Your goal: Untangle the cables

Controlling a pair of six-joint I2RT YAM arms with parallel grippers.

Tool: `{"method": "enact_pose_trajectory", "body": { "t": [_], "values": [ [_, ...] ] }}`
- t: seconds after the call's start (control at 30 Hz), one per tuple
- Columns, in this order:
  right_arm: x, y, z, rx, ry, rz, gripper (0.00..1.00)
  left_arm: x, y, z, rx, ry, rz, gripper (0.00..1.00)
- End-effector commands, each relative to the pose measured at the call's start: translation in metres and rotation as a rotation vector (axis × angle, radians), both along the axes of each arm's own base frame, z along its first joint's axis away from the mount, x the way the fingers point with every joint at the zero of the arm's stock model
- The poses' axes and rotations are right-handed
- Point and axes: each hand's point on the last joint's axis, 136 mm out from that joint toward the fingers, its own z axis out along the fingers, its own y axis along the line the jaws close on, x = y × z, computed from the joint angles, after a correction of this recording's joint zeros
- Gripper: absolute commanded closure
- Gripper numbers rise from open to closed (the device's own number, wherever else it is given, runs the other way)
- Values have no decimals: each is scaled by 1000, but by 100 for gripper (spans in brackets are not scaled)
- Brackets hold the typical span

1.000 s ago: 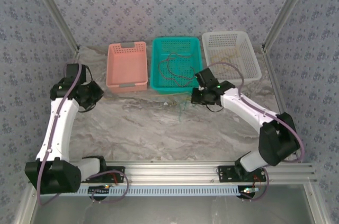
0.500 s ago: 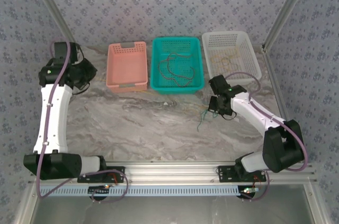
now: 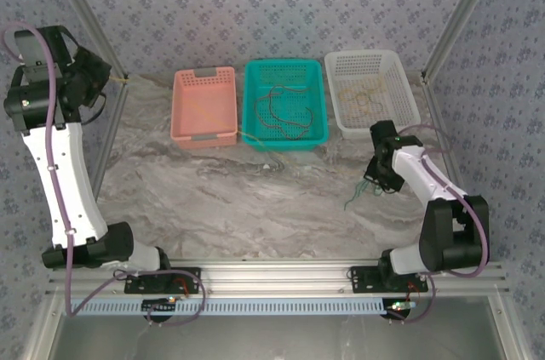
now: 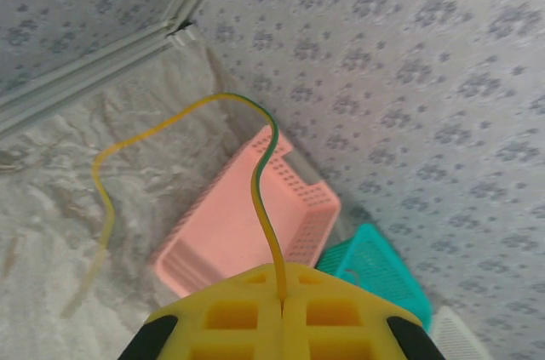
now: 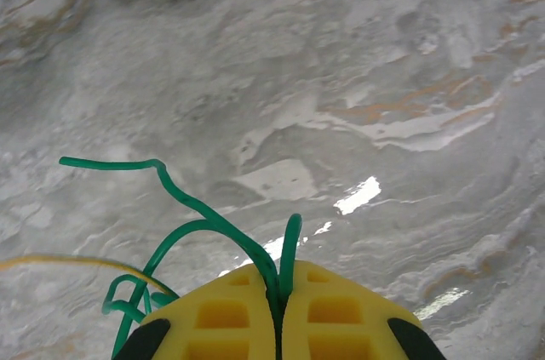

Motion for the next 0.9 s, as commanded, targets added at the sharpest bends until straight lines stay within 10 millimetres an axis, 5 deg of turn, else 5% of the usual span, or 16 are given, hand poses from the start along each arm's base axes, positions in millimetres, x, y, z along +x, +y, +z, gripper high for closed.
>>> {"method": "enact_pose_trajectory", "body": {
  "t": [0.0,0.2,0.37,0.57,0.73,0.87],
  "values": [
    [-9,-11,-1,-7,25,-30,100,10,-17,16,-103,-59,-60,100],
    [-3,1,-8,44,30,-13,100,29,-61,62,-140,-206,-243,100],
    [-24,-11,-33,37,155,-86,100,7,-31,102,-70,-307,-107,100],
    [-41,-53,-26,-10,127,-218,100,-18,18,92,-63,-251,112,100],
    [-39,-79,-3,-30,46,-306,100,-20,25,82,-47,-212,139,100],
    [-36,-82,4,-22,23,-288,100,-12,23,80,-66,-216,121,100]
  ]
}}
